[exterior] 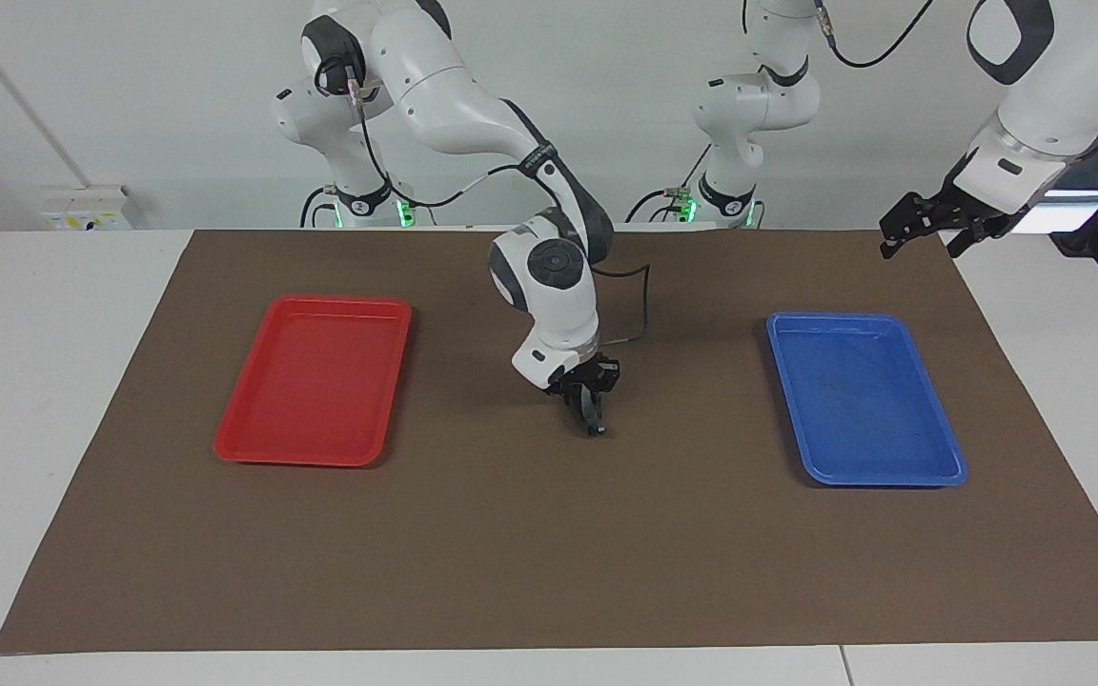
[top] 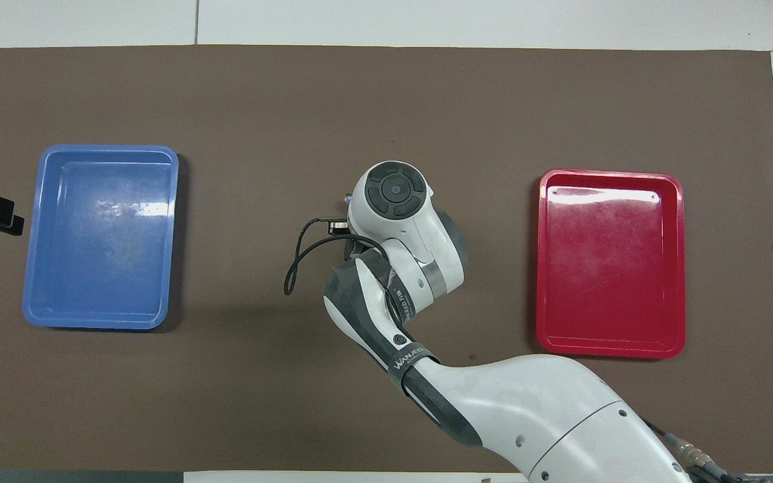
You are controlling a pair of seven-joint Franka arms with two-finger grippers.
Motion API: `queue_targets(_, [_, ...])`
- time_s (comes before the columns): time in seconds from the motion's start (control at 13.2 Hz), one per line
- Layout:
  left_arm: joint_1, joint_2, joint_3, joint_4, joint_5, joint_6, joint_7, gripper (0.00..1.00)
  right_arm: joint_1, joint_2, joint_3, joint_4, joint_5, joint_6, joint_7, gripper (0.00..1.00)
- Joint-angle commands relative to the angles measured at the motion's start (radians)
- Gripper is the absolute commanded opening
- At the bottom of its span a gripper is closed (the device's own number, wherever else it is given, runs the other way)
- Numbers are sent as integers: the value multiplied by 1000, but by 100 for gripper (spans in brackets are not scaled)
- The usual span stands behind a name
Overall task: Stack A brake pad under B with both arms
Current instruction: 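Lower the silver pad onto the dark pad and open the right gripper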
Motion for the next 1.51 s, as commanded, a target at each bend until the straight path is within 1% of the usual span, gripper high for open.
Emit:
queue_targets(0.0, [10, -25, -5, -29, 3, 16, 15, 100, -3, -11, 3, -16, -13, 25, -14, 0])
queue_targets(0.23, [10, -25, -5, -29, 3, 16, 15, 100, -3, -11, 3, -16, -13, 27, -14, 0])
queue_targets(0.45, [10, -25, -5, -31, 3, 16, 15, 100, 0, -17, 3, -56, -13, 82, -14, 1])
queue_targets(0.53, [10, -25, -5, -29, 3, 16, 15, 100, -1, -17, 3, -56, -11, 81, -12, 3])
queue_targets(0.6, [10, -25, -5, -29, 3, 18, 15, 100, 0, -19, 3, -55, -11, 78, -14, 9])
queue_targets(0.68, [10, -26, -5, -31, 3, 16, 15, 100, -1, -19, 3, -55, -13, 78, -14, 58])
queue_targets(0.75, [10, -25, -5, -29, 3, 16, 15, 100, 3, -19, 3, -53, -13, 81, -14, 99])
queue_targets(0.98, [10, -25, -5, -29, 3, 16, 15, 100, 5, -24, 3, -27, -13, 64, -6, 100])
queue_targets(1.13, [10, -26, -5, -29, 3, 16, 15, 100, 0, -62, -2, -21, -16, 21, -8, 100])
queue_targets(1.28, [10, -25, -5, -29, 3, 16, 15, 100, -24, -134, -11, -24, -46, -42, -12, 100])
queue_targets(1.43, [10, -25, -5, -29, 3, 16, 15, 100, -108, -224, -10, -30, -69, -144, -15, 100])
